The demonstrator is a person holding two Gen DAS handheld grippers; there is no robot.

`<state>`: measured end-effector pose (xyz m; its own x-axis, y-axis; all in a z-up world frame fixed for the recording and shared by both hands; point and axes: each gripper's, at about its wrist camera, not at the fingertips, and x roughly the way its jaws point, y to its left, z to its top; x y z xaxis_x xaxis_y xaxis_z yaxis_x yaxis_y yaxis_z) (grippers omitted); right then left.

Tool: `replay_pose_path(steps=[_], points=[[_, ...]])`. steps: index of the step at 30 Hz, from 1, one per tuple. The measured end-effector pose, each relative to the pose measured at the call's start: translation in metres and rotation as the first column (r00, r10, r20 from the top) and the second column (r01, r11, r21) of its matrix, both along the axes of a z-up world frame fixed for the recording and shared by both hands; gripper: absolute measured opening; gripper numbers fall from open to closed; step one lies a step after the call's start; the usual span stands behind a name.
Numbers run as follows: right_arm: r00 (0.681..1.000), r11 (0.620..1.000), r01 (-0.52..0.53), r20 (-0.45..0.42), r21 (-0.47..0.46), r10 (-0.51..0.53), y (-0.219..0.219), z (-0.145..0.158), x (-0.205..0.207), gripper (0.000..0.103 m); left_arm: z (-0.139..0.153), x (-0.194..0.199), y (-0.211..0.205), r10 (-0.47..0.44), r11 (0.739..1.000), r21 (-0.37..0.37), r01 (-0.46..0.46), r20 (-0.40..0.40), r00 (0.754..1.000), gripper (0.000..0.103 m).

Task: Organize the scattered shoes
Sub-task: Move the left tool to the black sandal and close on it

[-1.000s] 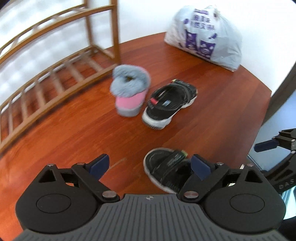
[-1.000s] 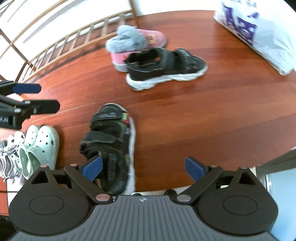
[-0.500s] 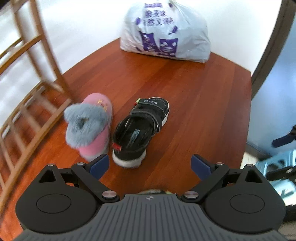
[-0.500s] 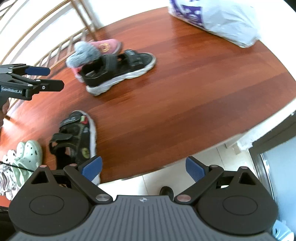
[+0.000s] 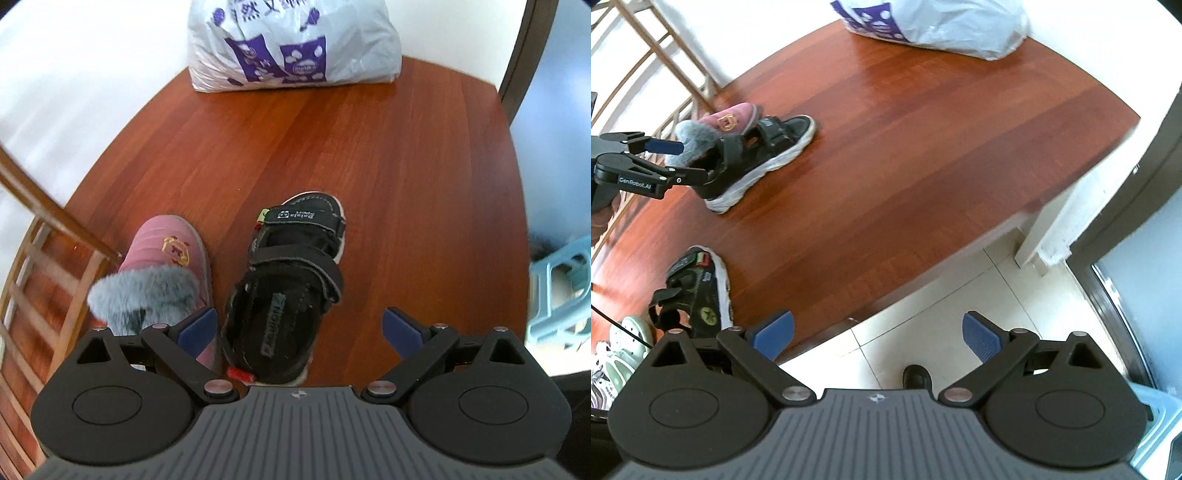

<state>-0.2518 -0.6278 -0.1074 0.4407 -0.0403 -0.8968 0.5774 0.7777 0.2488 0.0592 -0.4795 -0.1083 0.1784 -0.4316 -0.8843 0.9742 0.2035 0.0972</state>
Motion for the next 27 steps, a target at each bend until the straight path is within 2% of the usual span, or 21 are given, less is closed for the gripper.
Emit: replay_pose_path(steps=[12, 21, 27], points=[[0.995, 0.995, 0.098, -0.023, 0.02, -0.097, -0.01, -0.01, -0.021, 0.1, -0.037, 0.025, -0.033, -0.113, 0.987, 0.111, 0.116, -0.034, 0.993, 0.097], [0.988, 0.988, 0.154, -0.036, 0.028, -0.153, -0.009, -0.013, -0.029, 0.1, -0.05, 0.033, -0.049, -0.139, 0.98, 0.141, 0.144, -0.045, 0.989, 0.096], [0.984, 0.984, 0.174, -0.038, 0.033, -0.173, -0.006, -0.015, -0.03, 0.1, -0.061, 0.031, -0.056, -0.17, 0.971, 0.167, 0.17, -0.01, 0.985, 0.096]])
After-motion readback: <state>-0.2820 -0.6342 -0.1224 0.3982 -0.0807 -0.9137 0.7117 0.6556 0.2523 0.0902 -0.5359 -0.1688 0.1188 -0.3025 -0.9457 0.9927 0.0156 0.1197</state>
